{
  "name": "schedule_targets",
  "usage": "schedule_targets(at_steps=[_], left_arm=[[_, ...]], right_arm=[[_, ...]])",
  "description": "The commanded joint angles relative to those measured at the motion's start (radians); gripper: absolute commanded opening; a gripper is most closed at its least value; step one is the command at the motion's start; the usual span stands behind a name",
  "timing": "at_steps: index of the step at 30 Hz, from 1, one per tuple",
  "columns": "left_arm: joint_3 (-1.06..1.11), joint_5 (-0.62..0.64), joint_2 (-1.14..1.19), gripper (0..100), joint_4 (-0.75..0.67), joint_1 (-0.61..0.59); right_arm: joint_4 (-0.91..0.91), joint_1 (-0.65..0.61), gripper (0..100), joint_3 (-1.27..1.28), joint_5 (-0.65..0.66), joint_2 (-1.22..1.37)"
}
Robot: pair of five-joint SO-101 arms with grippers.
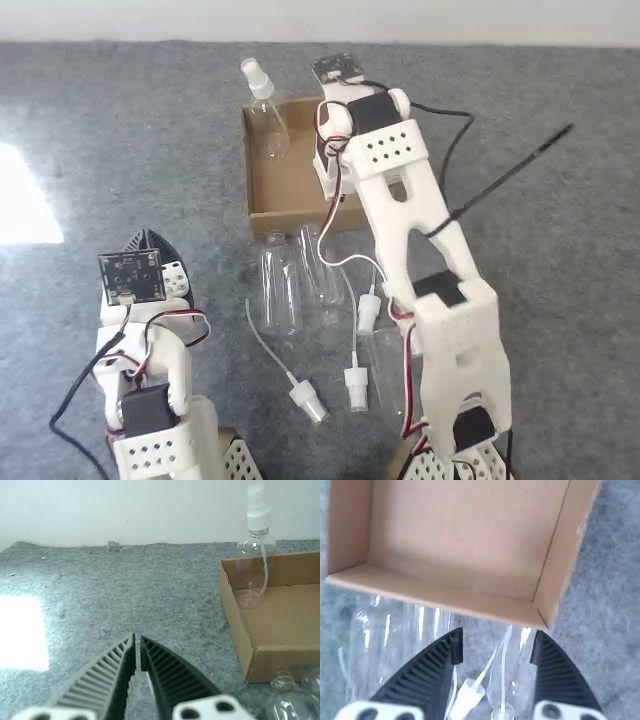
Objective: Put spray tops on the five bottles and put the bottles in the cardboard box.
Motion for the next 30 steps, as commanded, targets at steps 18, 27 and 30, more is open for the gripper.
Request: schedule_targets(at_steps=[18,27,30], left_arm=[[-0.012,0.003,-0.018,2,-0.035,-0.021],[-0.021,0.064,-0.018,2,-0.077,-0.166],[-0.022,0.074,-0.018,2,-0.078,-0.187]], right_arm=[[0.044,-0.179,20.2,0.394,0.074,-0.469],[-0.027,-0.387,20.2,0.445,-0.120,-0.456],[-0.079,-0.438,20.2,0.453,-0.189,-0.395]])
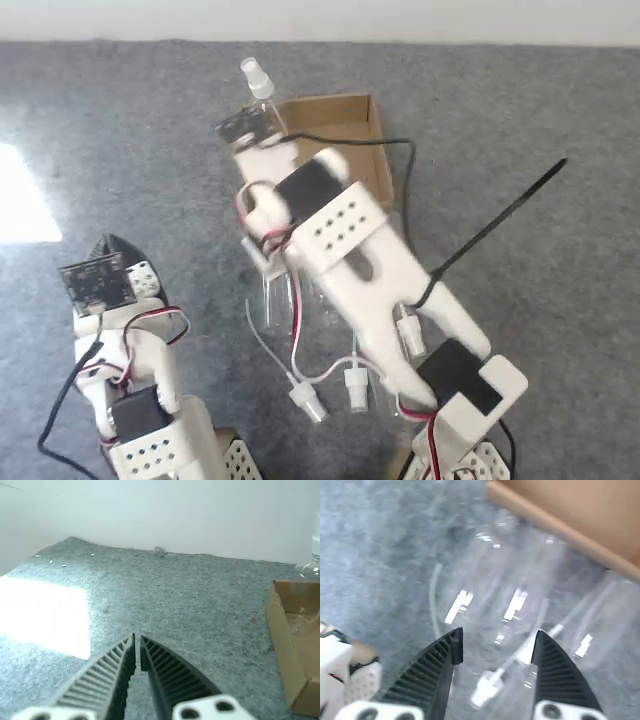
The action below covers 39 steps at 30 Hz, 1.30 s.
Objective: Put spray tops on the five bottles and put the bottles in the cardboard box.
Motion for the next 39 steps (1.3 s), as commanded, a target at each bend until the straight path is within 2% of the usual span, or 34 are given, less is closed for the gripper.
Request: schedule_targets(at_steps=[1,7,21,37,39], left_arm=[[-0.024,0.029,-0.018,2,-0.029,-0.021],[-0.019,0.029,-0.018,2,-0.054,-0.021],[-0.019,0.029,-0.018,2,-0.054,-0.021],[-0.019,0.029,-0.018,2,-0.054,-0.021],[-0.018,0.029,-0.018,2,-0.054,-0.021]], right_arm=[[-0.067,-0.053,20.2,0.000,-0.091,0.045],[-0.173,-0.062,20.2,0.000,-0.215,0.153],[-0.286,-0.050,20.0,-0.005,-0.219,0.351],[-0.268,-0.031,19.6,-0.005,-0.219,0.409],[-0.265,-0.031,16.9,-0.006,-0.218,0.407]])
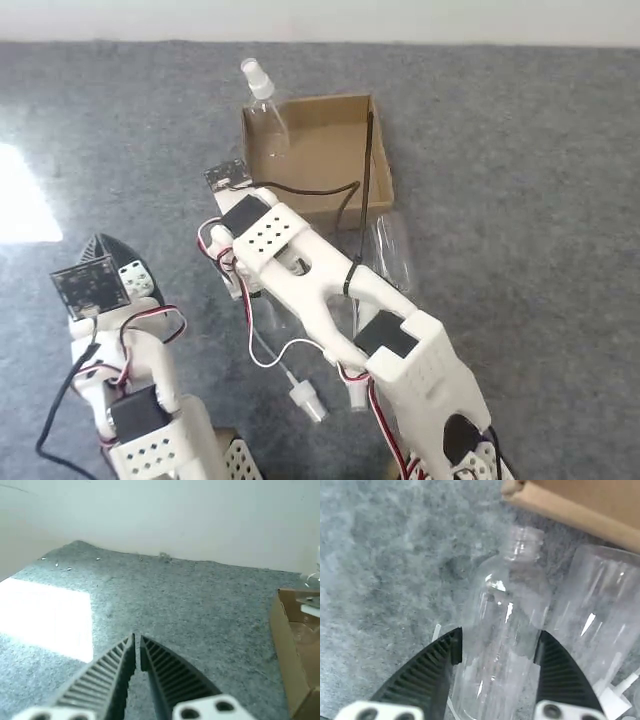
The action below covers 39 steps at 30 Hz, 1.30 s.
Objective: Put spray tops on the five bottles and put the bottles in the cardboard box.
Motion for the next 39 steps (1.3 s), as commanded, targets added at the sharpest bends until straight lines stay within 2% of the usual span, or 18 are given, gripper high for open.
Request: schedule_targets(at_steps=[1,4,13,24,29,34,39], left_arm=[[-0.018,0.012,-0.018,2,-0.031,-0.003],[-0.018,0.012,-0.018,2,-0.031,-0.003],[-0.018,0.012,-0.018,2,-0.031,-0.003],[-0.016,0.012,-0.018,2,-0.031,-0.003],[-0.016,0.012,-0.018,2,-0.031,-0.003],[-0.015,0.012,-0.018,2,-0.031,-0.002],[-0.010,0.012,-0.018,2,-0.032,0.000]], right_arm=[[0.007,0.015,14.8,-0.014,-0.008,-0.016],[0.031,0.015,11.6,-0.041,-0.008,-0.036],[0.179,0.015,11.9,-0.080,-0.005,-0.177],[0.348,0.018,11.9,-0.069,0.152,-0.458],[0.344,0.090,11.9,-0.012,0.167,-0.615],[0.346,0.174,11.9,0.071,0.345,-0.774],[0.346,0.286,11.9,0.175,0.405,-0.883]])
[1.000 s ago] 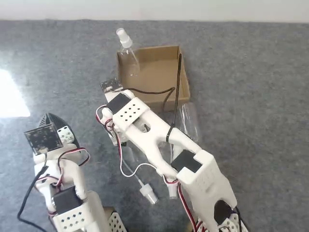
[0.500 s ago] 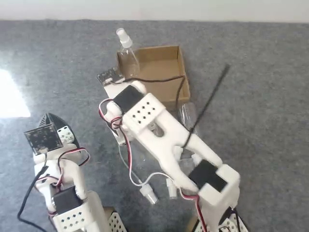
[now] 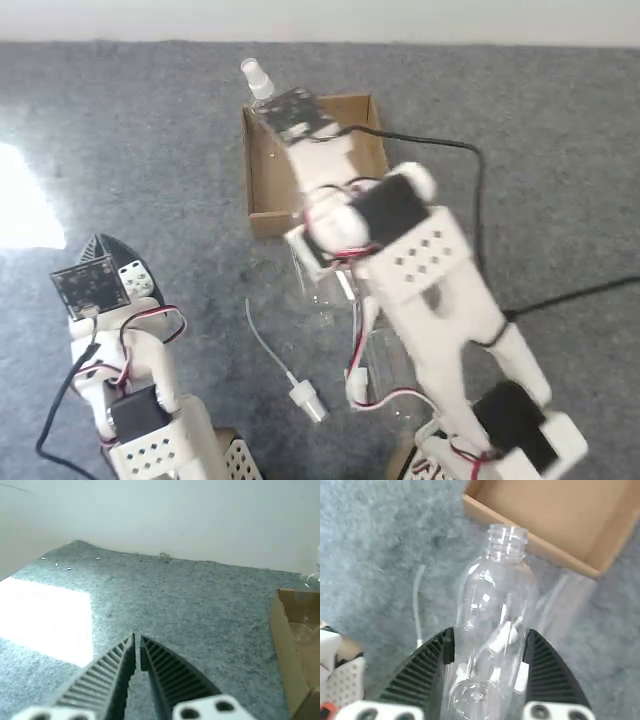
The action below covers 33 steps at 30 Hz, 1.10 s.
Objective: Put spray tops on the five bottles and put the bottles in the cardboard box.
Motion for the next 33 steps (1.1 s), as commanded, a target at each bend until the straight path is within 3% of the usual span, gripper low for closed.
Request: schedule_targets(at_steps=[1,17,26,33], left_arm=[[-0.010,0.009,-0.018,2,-0.031,0.000],[-0.010,0.009,-0.018,2,-0.031,0.000],[-0.008,0.009,-0.018,2,-0.031,0.002],[-0.008,0.009,-0.018,2,-0.031,0.002]], right_arm=[[0.041,0.101,11.9,0.038,0.051,-0.116],[-0.013,0.585,11.9,0.350,0.396,-0.179],[-0.326,0.700,12.3,0.709,0.542,-0.177],[-0.470,0.699,12.4,0.859,0.554,-0.177]])
